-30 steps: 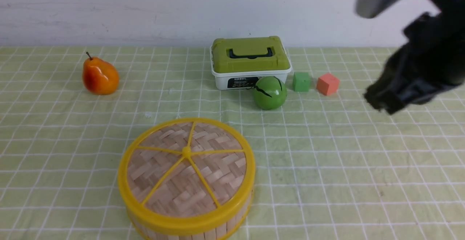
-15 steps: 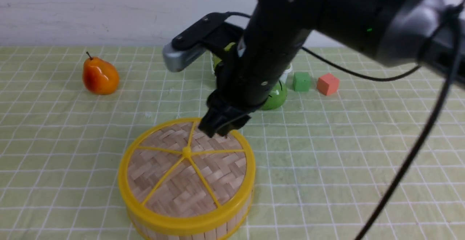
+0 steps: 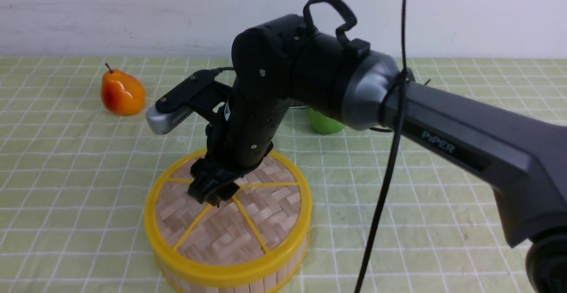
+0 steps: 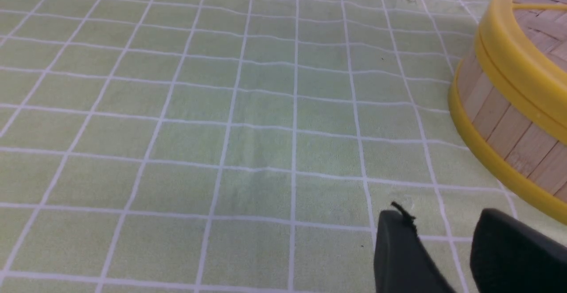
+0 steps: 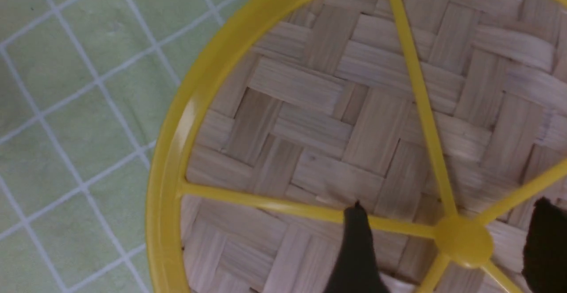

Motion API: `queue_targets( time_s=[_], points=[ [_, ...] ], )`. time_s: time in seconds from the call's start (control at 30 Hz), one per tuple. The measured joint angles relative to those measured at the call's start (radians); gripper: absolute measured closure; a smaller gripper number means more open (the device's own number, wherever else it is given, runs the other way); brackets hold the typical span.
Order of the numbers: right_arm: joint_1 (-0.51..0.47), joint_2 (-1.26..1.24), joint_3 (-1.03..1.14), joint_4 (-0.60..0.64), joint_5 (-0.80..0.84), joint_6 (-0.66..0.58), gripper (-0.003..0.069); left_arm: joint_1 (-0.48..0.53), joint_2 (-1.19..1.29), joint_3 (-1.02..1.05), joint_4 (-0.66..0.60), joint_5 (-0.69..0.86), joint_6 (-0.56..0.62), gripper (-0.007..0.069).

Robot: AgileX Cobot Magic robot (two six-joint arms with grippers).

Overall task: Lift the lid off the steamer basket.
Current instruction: Use the right arm to lift the lid of the steamer, then use the right arm to place the steamer lid on the table

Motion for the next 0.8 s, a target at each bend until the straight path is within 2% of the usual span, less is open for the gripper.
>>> queue_targets(
  time_s=[0.07,0.37,0.63,0.8],
  points=[
    [0.000,0.006,0.000,0.001,-0.001,0.000,0.0261,0.000,0.000,0.000,0.000,0.000,0.000,0.0386],
    [-0.003,0.016,-0.004,-0.015,-0.008,0.022,0.0582,0.000,0.000,0.000,0.000,0.000,0.000,0.0386],
    [-0.003,0.007,-0.042,-0.035,0.041,0.026,0.0579,0.000,0.000,0.000,0.000,0.000,0.000,0.0386],
    [-0.004,-0.112,-0.141,-0.104,0.149,0.027,0.0579,0.000,0.000,0.000,0.000,0.000,0.000,0.0386]
  ],
)
